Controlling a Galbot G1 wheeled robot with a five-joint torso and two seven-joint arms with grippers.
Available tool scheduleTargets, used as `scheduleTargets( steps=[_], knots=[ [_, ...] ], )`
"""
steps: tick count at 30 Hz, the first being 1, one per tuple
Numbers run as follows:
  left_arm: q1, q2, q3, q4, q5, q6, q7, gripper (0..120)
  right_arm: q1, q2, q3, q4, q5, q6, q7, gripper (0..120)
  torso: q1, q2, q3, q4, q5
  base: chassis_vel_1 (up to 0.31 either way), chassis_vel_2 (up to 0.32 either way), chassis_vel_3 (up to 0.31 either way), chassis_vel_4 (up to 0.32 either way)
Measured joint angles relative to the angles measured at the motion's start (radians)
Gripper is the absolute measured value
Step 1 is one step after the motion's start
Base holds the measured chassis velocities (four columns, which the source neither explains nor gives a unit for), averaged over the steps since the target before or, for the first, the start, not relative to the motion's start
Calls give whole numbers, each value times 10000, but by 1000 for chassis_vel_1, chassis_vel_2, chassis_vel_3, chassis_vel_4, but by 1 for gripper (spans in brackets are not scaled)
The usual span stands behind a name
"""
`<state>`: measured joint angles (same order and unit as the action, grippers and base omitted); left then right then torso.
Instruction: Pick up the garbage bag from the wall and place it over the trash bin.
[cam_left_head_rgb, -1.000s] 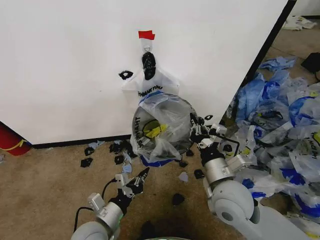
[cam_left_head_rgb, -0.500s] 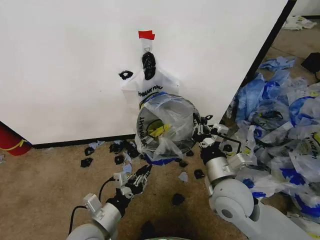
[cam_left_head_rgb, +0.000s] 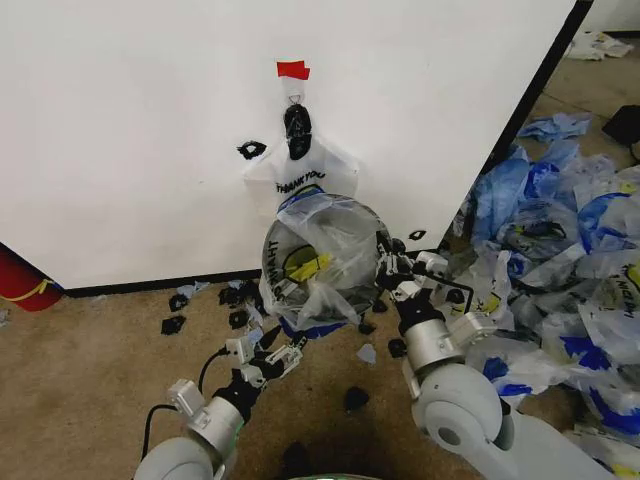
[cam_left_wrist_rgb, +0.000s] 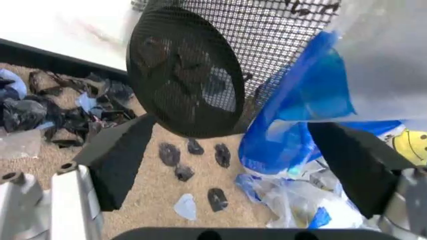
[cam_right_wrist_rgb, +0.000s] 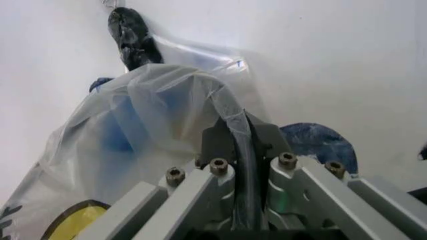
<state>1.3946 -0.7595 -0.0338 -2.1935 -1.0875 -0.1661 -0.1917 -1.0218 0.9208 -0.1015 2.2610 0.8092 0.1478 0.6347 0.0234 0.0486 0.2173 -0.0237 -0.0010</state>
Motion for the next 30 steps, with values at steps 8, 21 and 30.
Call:
scheduleTargets(
  steps=[8,21,30],
  knots=[
    [-75,-99,-55,212,-3,-100,129,64,15,51,-111,-116,-44,24,-27,1,0,0,0,1,0,0,0,0,0],
    [-75,-120,-70,317,24,-245,306,15,60,26,-118,-217,-55,45,-42,1,0,0,0,1,0,0,0,0,0],
    [-30,-143,-114,338,33,-314,324,0,37,22,-118,-228,-119,59,-49,1,0,0,0,0,0,0,0,0,0]
  ],
)
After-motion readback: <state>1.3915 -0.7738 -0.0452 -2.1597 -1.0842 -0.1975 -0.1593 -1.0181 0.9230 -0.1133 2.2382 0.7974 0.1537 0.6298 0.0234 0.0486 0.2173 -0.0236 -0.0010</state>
